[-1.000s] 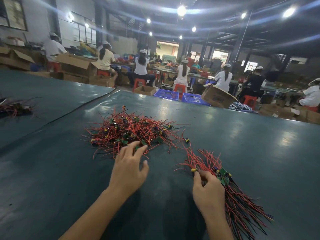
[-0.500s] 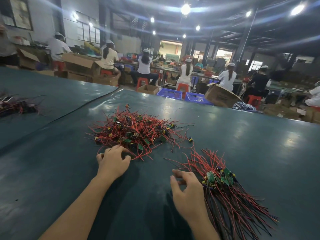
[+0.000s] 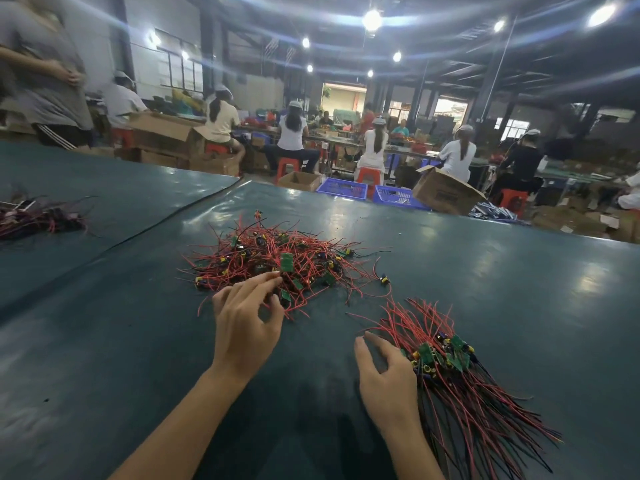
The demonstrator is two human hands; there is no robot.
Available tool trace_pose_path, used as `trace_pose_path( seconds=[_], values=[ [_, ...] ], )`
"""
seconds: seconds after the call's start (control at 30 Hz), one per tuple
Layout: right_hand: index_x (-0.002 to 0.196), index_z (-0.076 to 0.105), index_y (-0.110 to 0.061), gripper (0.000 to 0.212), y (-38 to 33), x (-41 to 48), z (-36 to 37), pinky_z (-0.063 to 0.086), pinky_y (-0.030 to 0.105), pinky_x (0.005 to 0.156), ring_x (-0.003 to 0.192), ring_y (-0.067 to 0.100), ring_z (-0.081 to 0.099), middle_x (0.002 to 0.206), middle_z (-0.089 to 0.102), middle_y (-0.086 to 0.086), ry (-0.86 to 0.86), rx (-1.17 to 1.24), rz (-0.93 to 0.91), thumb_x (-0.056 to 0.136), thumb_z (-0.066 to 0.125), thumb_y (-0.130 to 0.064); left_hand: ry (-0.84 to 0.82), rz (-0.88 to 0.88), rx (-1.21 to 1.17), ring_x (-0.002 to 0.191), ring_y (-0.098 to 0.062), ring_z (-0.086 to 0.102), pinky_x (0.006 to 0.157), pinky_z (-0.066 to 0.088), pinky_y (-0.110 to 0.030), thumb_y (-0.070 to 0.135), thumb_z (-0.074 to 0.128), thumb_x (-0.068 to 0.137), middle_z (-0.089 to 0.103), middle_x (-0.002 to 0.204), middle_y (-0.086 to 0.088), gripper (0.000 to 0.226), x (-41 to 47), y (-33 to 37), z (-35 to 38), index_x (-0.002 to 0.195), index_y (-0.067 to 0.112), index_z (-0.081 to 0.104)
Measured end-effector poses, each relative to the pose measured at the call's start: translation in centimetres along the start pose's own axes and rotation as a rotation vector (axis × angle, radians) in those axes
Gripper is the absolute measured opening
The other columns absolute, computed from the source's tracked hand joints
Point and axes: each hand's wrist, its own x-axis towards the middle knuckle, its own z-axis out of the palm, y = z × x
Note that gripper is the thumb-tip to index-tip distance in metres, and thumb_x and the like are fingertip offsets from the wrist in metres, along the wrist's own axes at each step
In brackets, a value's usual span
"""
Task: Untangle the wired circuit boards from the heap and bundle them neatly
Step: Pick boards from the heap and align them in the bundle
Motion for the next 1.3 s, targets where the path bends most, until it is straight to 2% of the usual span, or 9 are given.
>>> trace_pose_path(
  seconds=[0.2,0.33,0.53,0.73,0.9,1.0,1.13,1.23,1.3],
  values=[
    [0.101,0.073,-0.018,0.019,-1.4,-0.7,0.7,0.050,0.016,0.075,0.086,-0.002,0.065,0.089,0.073,-0.010,-0.122,0.352,-0.004,0.096,0.057,-0.027,-0.169,0.330,-0.057,0.100,-0.008,0.060,0.088,0.038,-0.030,0.015,0.056,0.083,0.070,0.112,0.011,0.028,-1.2,1.7,0.4,0.104,0.015,0.075],
    [0.089,0.070,-0.023,0.015,-2.0,-0.8,1.4,0.054,0.035,0.072,0.075,0.008,0.063,0.086,0.071,0.007,-0.165,0.459,0.032,0.095,0.058,-0.027,-0.283,0.415,-0.059,0.101,-0.009,0.058,0.090,0.039,-0.032,0.015,0.055,0.082,0.069,0.115,0.015,0.031,-1.9,1.6,0.6,0.107,0.018,0.075],
    [0.086,0.067,-0.024,0.006,-2.0,-1.1,2.1,0.055,0.029,0.066,0.076,0.015,0.068,0.076,0.070,-0.008,-0.164,0.438,0.037,0.092,0.066,-0.027,-0.336,0.409,-0.036,0.103,-0.008,0.054,0.091,0.035,-0.032,0.019,0.054,0.084,0.067,0.118,0.015,0.032,-1.7,1.5,-0.1,0.109,0.017,0.074],
    [0.084,0.068,-0.015,0.014,-3.1,0.3,1.7,0.049,0.016,0.054,0.064,0.011,0.063,0.077,0.069,0.003,-0.179,0.464,0.072,0.091,0.066,-0.027,-0.355,0.397,0.050,0.107,-0.013,0.054,0.092,0.030,-0.034,0.021,0.052,0.085,0.064,0.127,0.009,0.038,-1.6,2.0,-0.3,0.116,0.012,0.071],
    [0.087,0.069,-0.013,0.004,-3.1,0.6,1.6,0.047,0.015,0.053,0.064,0.011,0.059,0.080,0.068,0.006,-0.203,0.414,0.017,0.090,0.068,-0.013,-0.329,0.239,0.128,0.119,-0.018,0.042,0.096,0.030,-0.035,0.017,0.059,0.081,0.043,0.147,-0.008,0.048,-2.1,2.9,0.2,0.129,0.010,0.060],
    [0.087,0.070,-0.016,0.004,-2.4,0.4,1.9,0.049,0.021,0.053,0.060,0.007,0.062,0.076,0.071,0.000,-0.176,0.445,0.048,0.091,0.067,-0.015,-0.299,-0.021,-0.133,0.100,-0.004,0.047,0.091,0.042,-0.027,0.018,0.055,0.093,0.051,0.127,0.003,0.031,-2.1,3.8,0.3,0.123,0.017,0.064],
    [0.088,0.070,-0.015,0.005,-1.7,-0.2,2.2,0.049,0.023,0.050,0.057,0.006,0.061,0.073,0.071,-0.002,-0.160,0.497,0.091,0.091,0.066,-0.015,-0.396,-0.530,-0.659,0.072,-0.005,0.064,0.068,0.050,-0.022,0.033,0.057,0.094,0.072,0.082,0.003,0.020,-1.8,4.9,0.7,0.087,0.024,0.073],
    [0.090,0.070,-0.018,0.005,-1.7,-0.4,2.0,0.051,0.022,0.056,0.061,0.004,0.062,0.075,0.072,-0.006,-0.171,0.452,0.019,0.091,0.067,-0.015,-0.459,-0.789,-0.782,0.063,-0.005,0.065,0.056,0.047,-0.014,0.047,0.061,0.083,0.075,0.081,0.003,0.033,-1.6,5.1,0.8,0.081,0.018,0.076],
    [0.090,0.070,-0.020,0.007,-1.7,-0.6,1.9,0.052,0.021,0.061,0.064,0.003,0.064,0.076,0.073,-0.010,-0.179,0.432,-0.013,0.091,0.067,-0.014,-0.515,-0.854,-0.768,0.060,-0.005,0.064,0.053,0.046,-0.015,0.038,0.067,0.085,0.075,0.079,0.003,0.022,-1.7,5.0,0.9,0.083,0.017,0.076]
  ],
)
